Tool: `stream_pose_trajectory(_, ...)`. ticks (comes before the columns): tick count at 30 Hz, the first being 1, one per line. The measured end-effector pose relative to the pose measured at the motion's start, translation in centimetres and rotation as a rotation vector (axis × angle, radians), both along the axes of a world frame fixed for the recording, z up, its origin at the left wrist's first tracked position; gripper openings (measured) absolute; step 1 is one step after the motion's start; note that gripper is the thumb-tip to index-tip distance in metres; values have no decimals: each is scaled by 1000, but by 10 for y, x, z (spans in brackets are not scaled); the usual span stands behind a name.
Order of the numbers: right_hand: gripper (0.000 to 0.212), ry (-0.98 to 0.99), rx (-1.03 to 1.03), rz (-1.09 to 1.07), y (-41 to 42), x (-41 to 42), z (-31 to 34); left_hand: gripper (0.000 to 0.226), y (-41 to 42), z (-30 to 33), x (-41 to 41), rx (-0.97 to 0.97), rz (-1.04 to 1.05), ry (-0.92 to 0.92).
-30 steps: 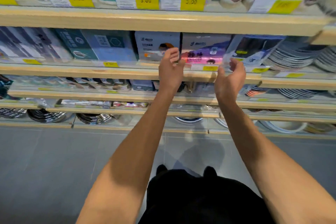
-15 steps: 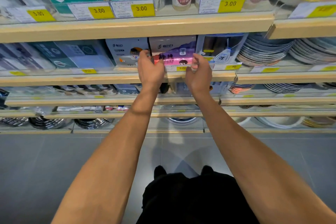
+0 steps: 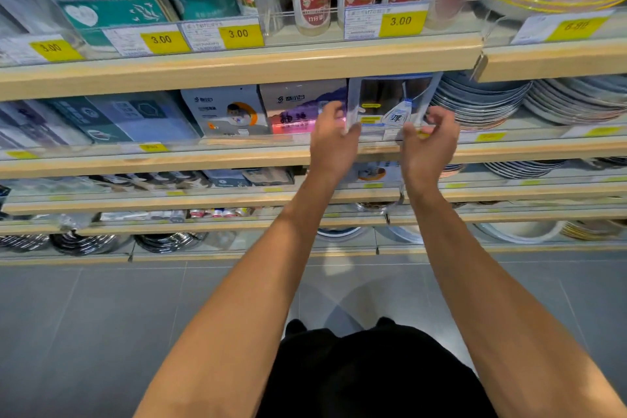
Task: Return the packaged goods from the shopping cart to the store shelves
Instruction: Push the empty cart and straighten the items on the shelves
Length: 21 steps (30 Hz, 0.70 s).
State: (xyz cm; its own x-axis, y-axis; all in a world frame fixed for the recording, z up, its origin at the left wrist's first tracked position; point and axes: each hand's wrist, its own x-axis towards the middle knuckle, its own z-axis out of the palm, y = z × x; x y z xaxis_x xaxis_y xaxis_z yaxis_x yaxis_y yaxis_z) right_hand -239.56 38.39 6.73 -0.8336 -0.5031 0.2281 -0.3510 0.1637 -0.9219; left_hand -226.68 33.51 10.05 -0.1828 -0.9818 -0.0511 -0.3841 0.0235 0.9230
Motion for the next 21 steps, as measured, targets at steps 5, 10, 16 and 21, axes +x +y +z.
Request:
stream_pose_trajectory(5,55,69,164,109,-13,-37,-1,61,5,-16,-40,66,23,-3)
stream_pose_trajectory(10,38,151,230,139,-20,-56,2,39,7,-18,-53,15,74,-49)
stream_pose_trajectory(16,34,144,206,126,-21,-57,4,39,9,-10,-55,31,76,-85)
stream_pose_trajectory(21,30,105,131,77,-6,-42,-5,43,15,-8,-41,35,139,-11)
